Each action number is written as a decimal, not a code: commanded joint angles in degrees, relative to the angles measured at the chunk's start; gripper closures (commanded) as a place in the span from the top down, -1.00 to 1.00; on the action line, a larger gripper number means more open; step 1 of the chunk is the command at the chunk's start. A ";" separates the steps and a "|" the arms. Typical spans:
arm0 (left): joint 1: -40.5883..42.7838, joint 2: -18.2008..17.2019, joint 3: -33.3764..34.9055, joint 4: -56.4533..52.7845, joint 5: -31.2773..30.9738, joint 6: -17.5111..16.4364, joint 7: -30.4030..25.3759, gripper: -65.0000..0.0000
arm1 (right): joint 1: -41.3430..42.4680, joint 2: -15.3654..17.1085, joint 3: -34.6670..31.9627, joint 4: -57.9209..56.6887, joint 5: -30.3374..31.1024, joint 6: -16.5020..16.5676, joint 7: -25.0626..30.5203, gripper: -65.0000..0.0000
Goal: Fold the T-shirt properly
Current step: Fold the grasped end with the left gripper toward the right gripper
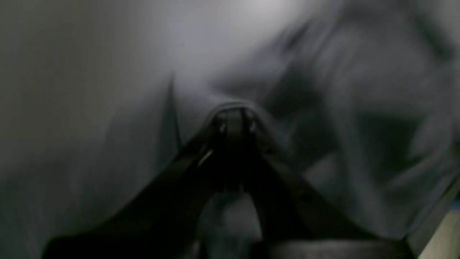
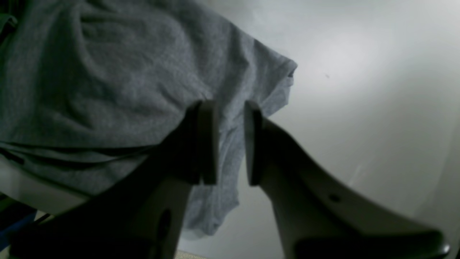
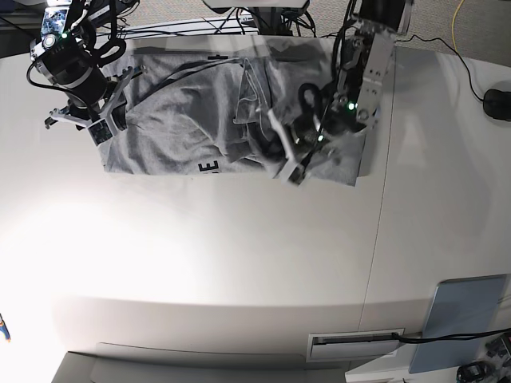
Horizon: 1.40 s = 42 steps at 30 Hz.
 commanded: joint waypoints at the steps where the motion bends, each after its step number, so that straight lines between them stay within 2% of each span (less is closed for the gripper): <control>1: -1.57 0.02 0.39 1.01 -2.43 -0.24 -1.64 -1.00 | 0.02 0.61 0.26 0.98 0.26 -0.13 1.07 -0.59; 3: -3.28 0.59 1.05 1.01 -5.01 -0.22 -1.70 -1.00 | 0.02 0.61 0.28 0.98 0.26 -0.15 1.07 -0.59; 7: -5.09 1.44 0.98 1.03 -5.86 -0.46 -1.25 -0.98 | 0.02 0.61 0.28 0.98 0.24 -0.13 1.07 -0.59; 11: -5.35 1.36 0.98 1.03 -6.71 -5.57 1.31 -0.39 | 0.02 0.61 0.28 0.98 0.00 -0.15 1.14 -0.59; 12: -5.35 1.31 0.98 1.03 -6.88 -6.80 2.40 -0.29 | 0.02 0.61 0.28 0.98 0.00 -0.15 1.14 -0.59; 14: -5.35 1.22 0.96 1.03 -6.84 -7.34 5.64 -0.25 | 0.02 0.61 0.28 0.98 -0.22 -0.15 1.14 -0.59; 17: -5.25 1.05 -0.46 1.03 -6.84 -7.37 9.18 -0.25 | 0.02 0.63 0.28 0.98 -2.40 -0.68 1.16 -0.59; 19: -4.85 1.09 -2.84 1.27 -7.04 -7.37 8.68 -0.33 | 0.02 0.63 0.28 0.98 -3.82 -1.33 1.16 -0.59; 23: -4.74 1.09 -8.68 1.77 -10.84 -7.37 8.76 -0.77 | 0.02 0.61 0.28 0.98 -4.00 -1.62 1.33 -0.59; 25: -4.66 1.09 -10.75 1.77 -10.67 -7.39 11.13 -1.00 | 0.02 0.61 0.28 0.98 -3.98 -1.62 1.33 -0.59; 28: -3.93 1.09 -11.78 1.77 -10.25 -10.23 17.57 -1.00 | 0.02 0.61 0.28 0.98 -3.96 -1.62 1.36 -0.59; 30: -2.54 1.09 -11.72 1.77 -10.25 -11.50 19.63 -1.00 | 0.02 0.61 0.28 0.98 -3.93 -1.62 1.38 -0.59; 34: 1.38 1.29 -11.72 1.77 -10.29 -12.28 17.64 -1.00 | 0.02 0.61 0.28 0.98 -3.93 -1.62 1.36 -0.59; 37: 3.30 1.73 -11.23 1.77 -10.25 -12.26 13.09 -1.00 | 0.02 0.59 0.26 0.98 -3.76 -1.64 1.36 -0.59; 40: 3.67 1.70 -8.26 1.77 -9.66 -12.24 9.84 -1.00 | 0.02 0.59 0.26 0.98 -3.76 -1.64 1.29 -0.59; 42: 3.63 1.70 -5.29 1.77 -6.45 -11.54 7.65 -1.00 | 0.00 0.61 0.28 0.98 -3.76 -1.64 1.29 -0.59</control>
